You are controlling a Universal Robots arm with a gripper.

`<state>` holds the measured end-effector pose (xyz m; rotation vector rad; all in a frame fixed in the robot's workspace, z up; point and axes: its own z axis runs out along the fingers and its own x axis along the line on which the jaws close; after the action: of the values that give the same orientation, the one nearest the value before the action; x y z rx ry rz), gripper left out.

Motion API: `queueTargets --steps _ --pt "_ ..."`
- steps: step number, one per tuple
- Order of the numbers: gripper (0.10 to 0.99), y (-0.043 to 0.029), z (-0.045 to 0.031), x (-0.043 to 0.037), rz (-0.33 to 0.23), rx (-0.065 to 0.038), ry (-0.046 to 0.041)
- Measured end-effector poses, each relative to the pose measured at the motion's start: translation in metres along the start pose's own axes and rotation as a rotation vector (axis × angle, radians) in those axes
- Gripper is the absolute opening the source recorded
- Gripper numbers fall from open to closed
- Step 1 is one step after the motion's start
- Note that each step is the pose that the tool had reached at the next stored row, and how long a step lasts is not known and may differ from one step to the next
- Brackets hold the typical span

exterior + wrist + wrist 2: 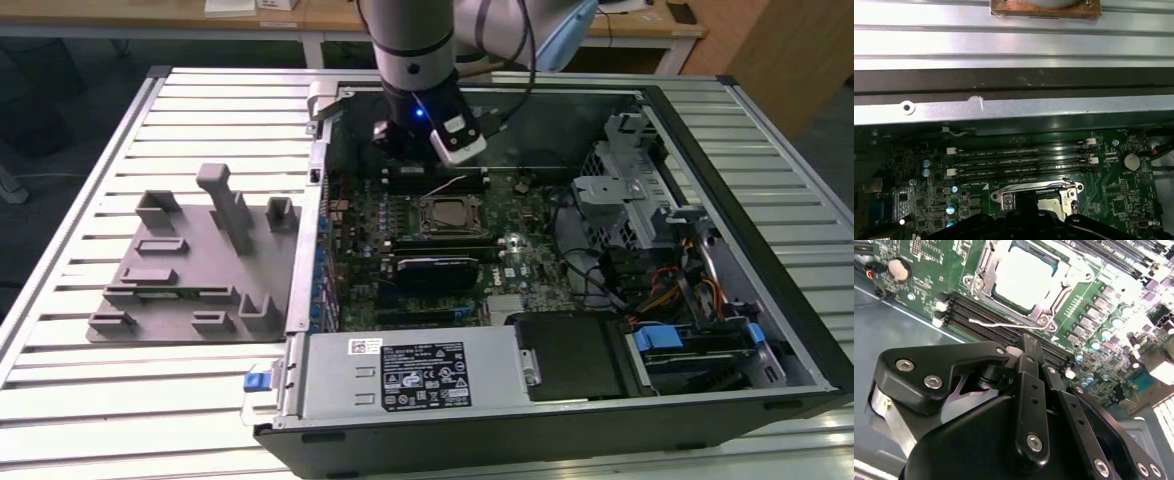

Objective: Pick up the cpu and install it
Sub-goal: 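Install the first cpu locking lever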

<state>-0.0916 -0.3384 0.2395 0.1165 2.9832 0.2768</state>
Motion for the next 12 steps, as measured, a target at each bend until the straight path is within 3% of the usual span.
queueTargets --steps 4,12 --pt "0.106 -0.0003 0.0023 -0.0005 0.007 0.012 -0.0094" --pt "0.106 -0.0005 0.0069 -0.0049 0.027 0.049 -0.0243"
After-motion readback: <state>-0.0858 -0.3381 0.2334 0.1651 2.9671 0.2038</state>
